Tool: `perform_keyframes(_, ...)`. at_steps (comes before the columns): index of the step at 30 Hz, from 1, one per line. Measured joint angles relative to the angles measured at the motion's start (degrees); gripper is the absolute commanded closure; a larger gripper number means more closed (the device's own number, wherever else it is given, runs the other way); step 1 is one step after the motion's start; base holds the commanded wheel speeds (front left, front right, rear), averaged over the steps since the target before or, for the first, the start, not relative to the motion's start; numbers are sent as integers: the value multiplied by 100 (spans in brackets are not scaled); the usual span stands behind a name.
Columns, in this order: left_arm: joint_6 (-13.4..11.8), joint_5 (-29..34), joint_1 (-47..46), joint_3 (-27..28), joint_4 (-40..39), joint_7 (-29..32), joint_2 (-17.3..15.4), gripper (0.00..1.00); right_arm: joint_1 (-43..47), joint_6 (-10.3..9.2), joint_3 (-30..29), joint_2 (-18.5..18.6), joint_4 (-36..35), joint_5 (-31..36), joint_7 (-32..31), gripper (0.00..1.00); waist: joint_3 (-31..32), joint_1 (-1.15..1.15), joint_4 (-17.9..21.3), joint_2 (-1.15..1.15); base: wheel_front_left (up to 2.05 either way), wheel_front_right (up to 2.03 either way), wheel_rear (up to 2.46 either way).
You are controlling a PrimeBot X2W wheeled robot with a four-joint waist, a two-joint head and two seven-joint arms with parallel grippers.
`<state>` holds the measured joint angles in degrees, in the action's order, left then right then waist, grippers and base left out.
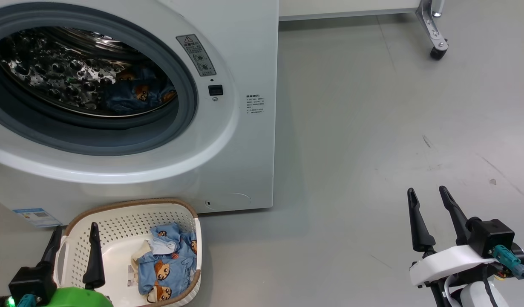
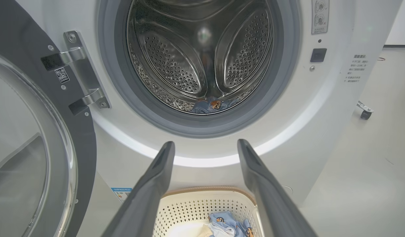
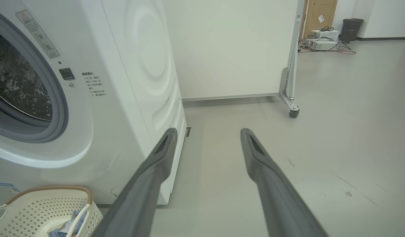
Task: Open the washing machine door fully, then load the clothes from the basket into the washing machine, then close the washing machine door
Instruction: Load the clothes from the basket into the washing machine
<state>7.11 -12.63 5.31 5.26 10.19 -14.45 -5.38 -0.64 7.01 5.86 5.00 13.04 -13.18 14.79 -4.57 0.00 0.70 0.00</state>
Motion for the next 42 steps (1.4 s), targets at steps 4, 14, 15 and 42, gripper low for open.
perform_keyframes(4,0,0,-1,0,-49,0,47,0,0,0,5,0,-68,0,0,0,-141,0,-9,0,0,0,0)
perform_keyframes(14,0,-112,-147,21,67,0,92,0,-98,0,109,-9,-235,-15,1,0,-686,0,-11,0,0,0,0)
perform_keyframes(15,0,-122,-190,22,96,0,93,0,-136,0,119,-9,-255,-15,1,0,-752,0,-7,0,0,0,0)
perform_keyframes(42,0,-446,-1902,141,1936,244,0,0,-957,0,214,13,-524,75,1,0,-2619,1,408,0,0,0,0)
